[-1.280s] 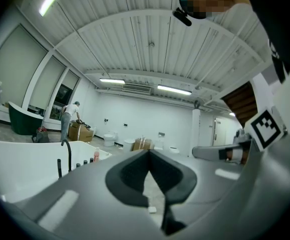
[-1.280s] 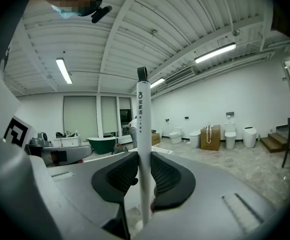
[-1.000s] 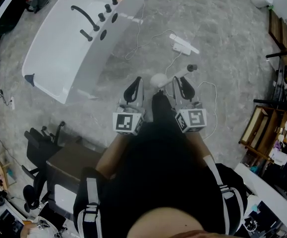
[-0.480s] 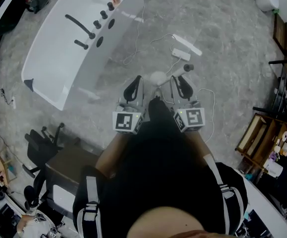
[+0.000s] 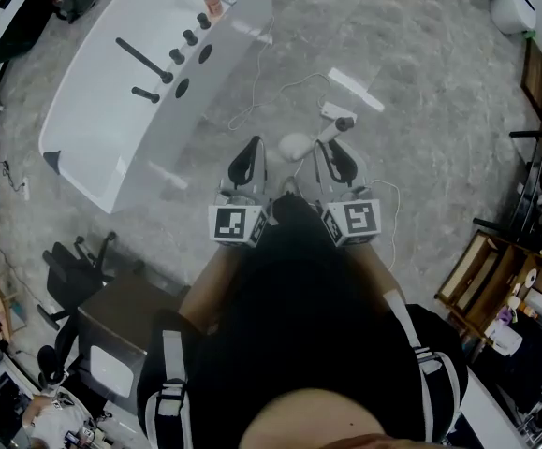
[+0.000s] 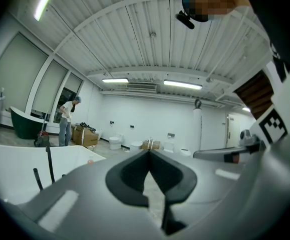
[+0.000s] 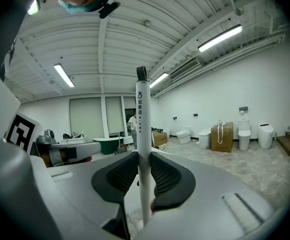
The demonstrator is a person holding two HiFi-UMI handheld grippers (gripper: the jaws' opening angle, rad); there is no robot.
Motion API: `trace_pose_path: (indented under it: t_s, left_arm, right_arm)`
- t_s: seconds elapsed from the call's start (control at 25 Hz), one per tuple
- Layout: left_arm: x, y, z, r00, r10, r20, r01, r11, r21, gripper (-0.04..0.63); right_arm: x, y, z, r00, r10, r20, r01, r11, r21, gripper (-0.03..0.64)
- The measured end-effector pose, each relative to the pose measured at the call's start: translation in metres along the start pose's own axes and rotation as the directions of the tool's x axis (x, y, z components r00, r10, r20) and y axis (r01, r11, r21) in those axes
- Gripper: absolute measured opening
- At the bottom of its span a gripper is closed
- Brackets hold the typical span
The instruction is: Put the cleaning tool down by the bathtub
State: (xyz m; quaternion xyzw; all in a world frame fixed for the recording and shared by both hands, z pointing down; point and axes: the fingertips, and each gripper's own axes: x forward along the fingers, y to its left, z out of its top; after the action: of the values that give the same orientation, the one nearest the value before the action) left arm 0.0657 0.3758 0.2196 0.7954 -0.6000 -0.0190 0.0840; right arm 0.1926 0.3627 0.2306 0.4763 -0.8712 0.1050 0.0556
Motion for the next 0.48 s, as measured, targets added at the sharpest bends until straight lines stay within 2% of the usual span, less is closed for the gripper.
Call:
trace_pose_path:
  t_s: [0.2, 0.48]
  left_arm:
    - [0.018, -0.004, 0.004, 1.0, 0.013, 0.016, -0.013, 1.0, 0.016, 0.008]
    - [0.037, 0.003, 0.005, 1.0, 0.029, 0.012, -0.029, 0.999, 0.025, 0.008]
  right_arm:
    - [0.016, -0.014, 0.004, 1.0, 0.023, 0.003, -0.023, 1.0, -0.009, 0.084]
    - [0.032, -0.028, 0.01, 1.0, 0.013, 0.009, -0.013, 1.0, -0.001, 0.084]
